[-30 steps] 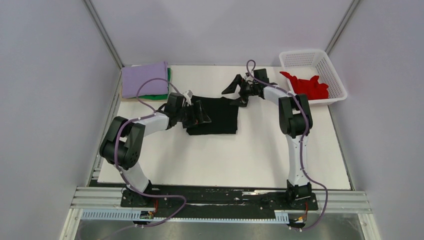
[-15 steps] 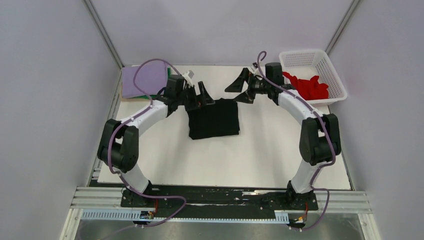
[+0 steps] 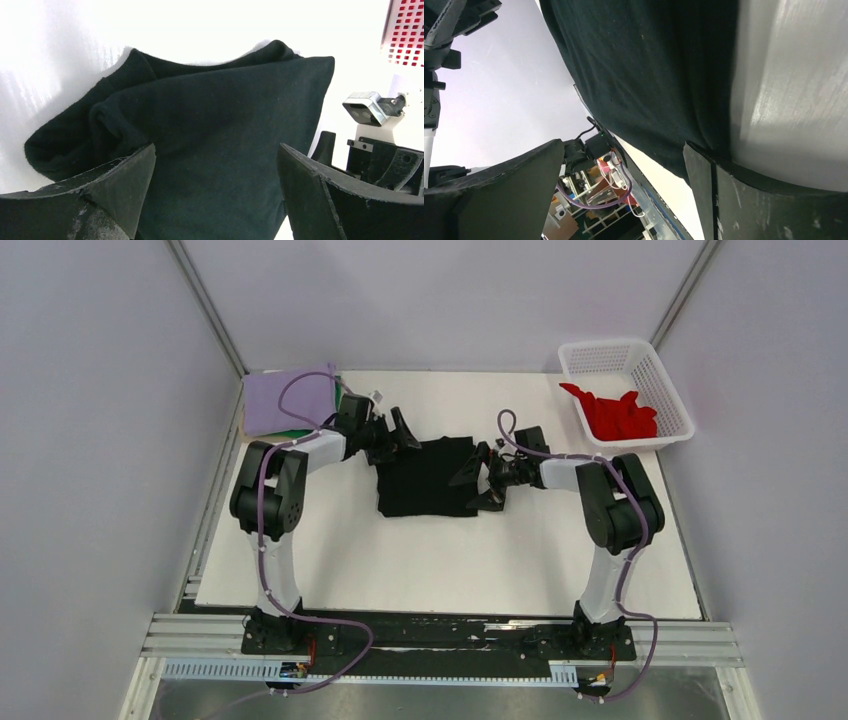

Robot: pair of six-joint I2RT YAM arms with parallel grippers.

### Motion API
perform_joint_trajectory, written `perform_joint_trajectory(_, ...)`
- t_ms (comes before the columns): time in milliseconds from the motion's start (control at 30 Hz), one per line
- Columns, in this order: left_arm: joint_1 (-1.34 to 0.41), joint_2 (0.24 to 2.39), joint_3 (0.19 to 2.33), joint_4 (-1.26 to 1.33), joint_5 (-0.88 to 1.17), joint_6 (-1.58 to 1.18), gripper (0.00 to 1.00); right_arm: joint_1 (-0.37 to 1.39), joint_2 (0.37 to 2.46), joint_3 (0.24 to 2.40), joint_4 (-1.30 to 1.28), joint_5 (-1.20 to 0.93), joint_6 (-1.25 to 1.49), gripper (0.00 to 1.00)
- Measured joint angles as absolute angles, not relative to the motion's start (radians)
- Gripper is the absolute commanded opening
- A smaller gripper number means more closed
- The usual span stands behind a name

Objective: Fold and stack the t-shirts
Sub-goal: Smooth out wrinkles on the folded tshirt, then put the neatly folded tshirt into the corner of the board with the left arm

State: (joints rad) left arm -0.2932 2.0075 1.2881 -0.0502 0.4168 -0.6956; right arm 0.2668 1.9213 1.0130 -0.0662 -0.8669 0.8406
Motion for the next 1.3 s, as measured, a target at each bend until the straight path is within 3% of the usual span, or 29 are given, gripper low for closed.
perform_joint_trajectory(367,-0.293,1.986,1.327,-0.136,0.379,-0.644,1.0,0.267,1.826,1.016,-0.127,-0.789,0.778,1.0)
perform_joint_trajectory(700,-0.292,1.653,1.221,-0.337,0.144,-0.558,1.0,0.234,1.305,0.928,-0.145,-0.469,0.695,1.0)
perform_joint_trajectory(1067,-0.298,1.866,1.221,-0.406,0.102,-0.543,0.98,0.128,1.054,0.782,-0.311,-0.161,0.627,1.0)
perform_joint_trajectory(1200,-0.323,1.897,1.279,-0.408,0.101,-0.551,0.93,0.126,1.001,0.75,-0.329,-0.112,0.601,1.0)
perform_joint_trajectory(1300,-0.368,1.94,1.324,-0.416,0.076,-0.552,0.82,0.118,0.988,0.719,-0.344,-0.093,0.589,1.0)
